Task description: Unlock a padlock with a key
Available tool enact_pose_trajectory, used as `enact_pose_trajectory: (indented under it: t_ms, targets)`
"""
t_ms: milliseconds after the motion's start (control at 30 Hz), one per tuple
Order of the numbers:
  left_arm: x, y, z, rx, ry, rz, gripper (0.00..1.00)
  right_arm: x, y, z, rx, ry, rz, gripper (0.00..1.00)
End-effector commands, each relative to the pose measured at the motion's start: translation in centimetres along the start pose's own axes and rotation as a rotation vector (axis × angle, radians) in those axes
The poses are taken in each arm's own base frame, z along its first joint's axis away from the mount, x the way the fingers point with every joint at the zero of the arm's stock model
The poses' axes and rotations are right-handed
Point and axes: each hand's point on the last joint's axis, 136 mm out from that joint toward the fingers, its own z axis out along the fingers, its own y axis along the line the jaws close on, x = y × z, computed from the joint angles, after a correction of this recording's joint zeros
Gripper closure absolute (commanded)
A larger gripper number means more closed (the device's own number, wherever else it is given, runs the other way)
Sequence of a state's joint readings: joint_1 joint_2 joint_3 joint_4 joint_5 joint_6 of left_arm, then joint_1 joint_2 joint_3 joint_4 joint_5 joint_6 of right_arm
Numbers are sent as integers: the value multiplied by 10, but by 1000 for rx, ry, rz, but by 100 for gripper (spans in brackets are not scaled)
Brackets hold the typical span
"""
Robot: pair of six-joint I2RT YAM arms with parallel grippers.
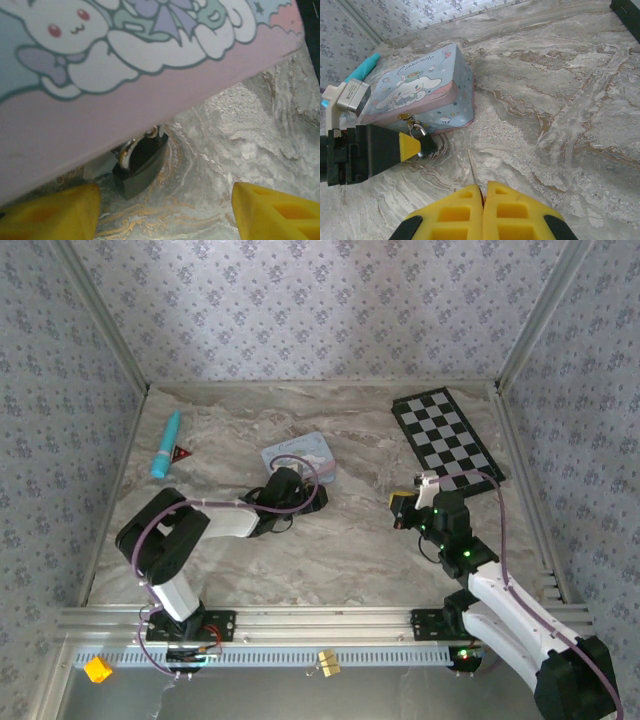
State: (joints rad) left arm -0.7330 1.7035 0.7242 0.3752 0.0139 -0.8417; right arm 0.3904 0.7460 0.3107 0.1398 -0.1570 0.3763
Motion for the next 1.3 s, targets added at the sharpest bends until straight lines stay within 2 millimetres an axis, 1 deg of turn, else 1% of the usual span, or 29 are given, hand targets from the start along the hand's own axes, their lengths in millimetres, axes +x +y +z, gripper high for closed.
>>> enact_pose_trajectory:
  t_ms: [0, 233, 500, 733, 900, 1267]
  targets:
    - [-10, 2, 6, 3, -51, 13, 30, -5, 2, -2, -15, -22, 5, 100]
    - [-14, 13, 16, -22, -68, 1, 34, -4, 2, 0, -16, -18, 7, 100]
    - [-20, 16, 26, -20, -79, -8, 38, -4, 3, 1, -20, -14, 9, 100]
    - [-22, 19, 39, -20, -79, -19, 43, -4, 3, 1, -24, -15, 11, 100]
    - [-22, 20, 44, -24, -78, -22, 51, -4, 4, 1, -26, -14, 12, 100]
    - [-29, 28, 40, -38, -100, -35, 69, -4, 4, 1, -28, -14, 15, 100]
